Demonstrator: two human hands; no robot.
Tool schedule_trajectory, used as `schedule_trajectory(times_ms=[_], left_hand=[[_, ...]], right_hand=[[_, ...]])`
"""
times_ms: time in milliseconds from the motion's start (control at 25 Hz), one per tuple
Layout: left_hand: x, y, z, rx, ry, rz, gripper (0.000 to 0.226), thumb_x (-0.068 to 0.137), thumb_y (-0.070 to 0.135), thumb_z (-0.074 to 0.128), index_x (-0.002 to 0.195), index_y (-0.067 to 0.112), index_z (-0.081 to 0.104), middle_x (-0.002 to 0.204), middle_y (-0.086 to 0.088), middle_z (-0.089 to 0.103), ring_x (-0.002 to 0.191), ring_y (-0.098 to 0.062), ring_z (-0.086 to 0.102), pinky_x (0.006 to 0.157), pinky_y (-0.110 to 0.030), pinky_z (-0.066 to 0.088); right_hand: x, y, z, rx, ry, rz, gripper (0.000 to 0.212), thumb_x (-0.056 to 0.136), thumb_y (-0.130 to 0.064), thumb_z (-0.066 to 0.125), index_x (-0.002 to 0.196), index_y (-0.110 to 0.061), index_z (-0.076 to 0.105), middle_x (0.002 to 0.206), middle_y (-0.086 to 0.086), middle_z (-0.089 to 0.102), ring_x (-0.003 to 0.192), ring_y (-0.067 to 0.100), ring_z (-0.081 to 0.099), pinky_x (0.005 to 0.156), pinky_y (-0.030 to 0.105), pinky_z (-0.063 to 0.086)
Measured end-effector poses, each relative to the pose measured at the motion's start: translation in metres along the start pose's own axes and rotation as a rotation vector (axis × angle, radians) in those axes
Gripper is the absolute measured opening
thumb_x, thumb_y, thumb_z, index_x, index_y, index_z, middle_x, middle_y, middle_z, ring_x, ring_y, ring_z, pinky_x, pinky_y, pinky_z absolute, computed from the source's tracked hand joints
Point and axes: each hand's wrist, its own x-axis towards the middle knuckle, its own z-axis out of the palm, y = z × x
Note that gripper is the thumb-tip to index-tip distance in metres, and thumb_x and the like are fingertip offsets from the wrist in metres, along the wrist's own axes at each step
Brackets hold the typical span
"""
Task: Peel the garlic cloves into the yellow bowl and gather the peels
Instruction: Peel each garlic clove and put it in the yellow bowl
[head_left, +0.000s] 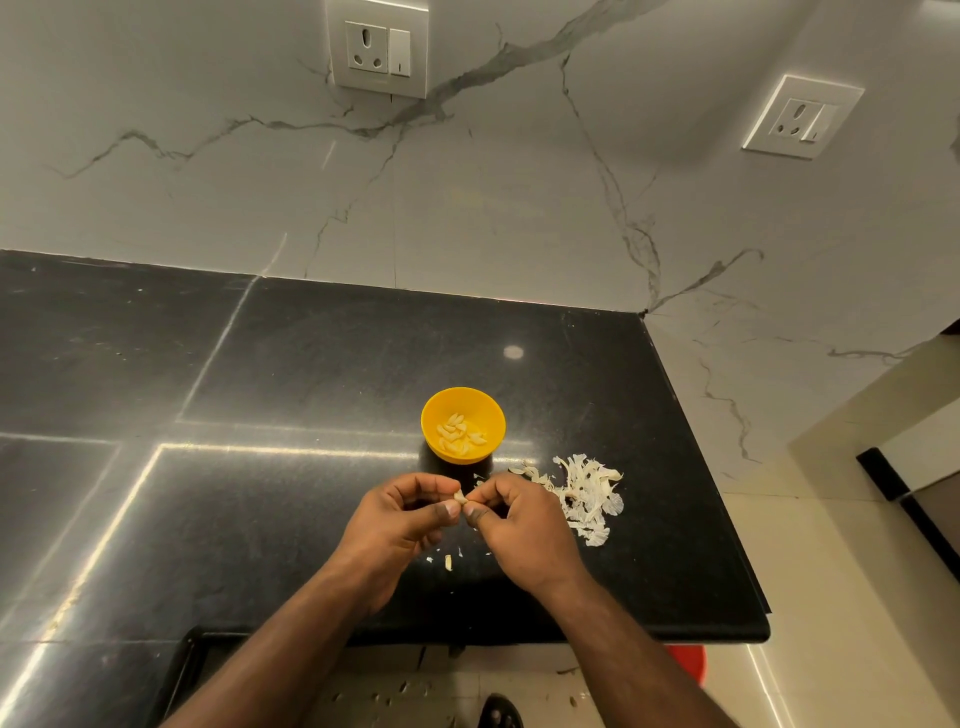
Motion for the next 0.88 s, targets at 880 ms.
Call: schedule_trajectory(times_ms=[880], left_hand=[[0.001, -0.017, 0.0, 0.059, 0.055, -0.014, 0.023, 0.094, 0.005, 0.065, 0.109, 0.018, 0.077, 0.092, -0.009, 0.075, 0.088, -0.02, 0.068, 0.079, -0.033, 0.054]], right_hand=[[0.006, 0.017, -0.026, -0.149, 0.196, 0.068, 0.026, 0.095, -0.01, 0.05, 0.078, -0.014, 0.069, 0.067, -0.008, 0.06, 0.058, 0.003, 0.048, 0.056, 0.025, 0.035]])
